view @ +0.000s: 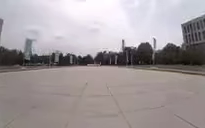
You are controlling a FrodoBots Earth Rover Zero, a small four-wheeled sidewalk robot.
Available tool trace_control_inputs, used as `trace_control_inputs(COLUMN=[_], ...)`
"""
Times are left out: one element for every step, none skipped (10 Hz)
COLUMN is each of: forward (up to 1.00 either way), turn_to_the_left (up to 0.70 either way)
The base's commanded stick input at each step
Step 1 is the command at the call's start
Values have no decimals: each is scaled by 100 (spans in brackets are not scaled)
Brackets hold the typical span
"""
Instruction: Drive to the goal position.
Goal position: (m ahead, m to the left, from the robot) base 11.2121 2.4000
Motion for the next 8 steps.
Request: trace_control_inputs(forward=[70,70,70,70,70,70,70,70], turn_to_the_left=[1,2,1,2,1,1,1,1])
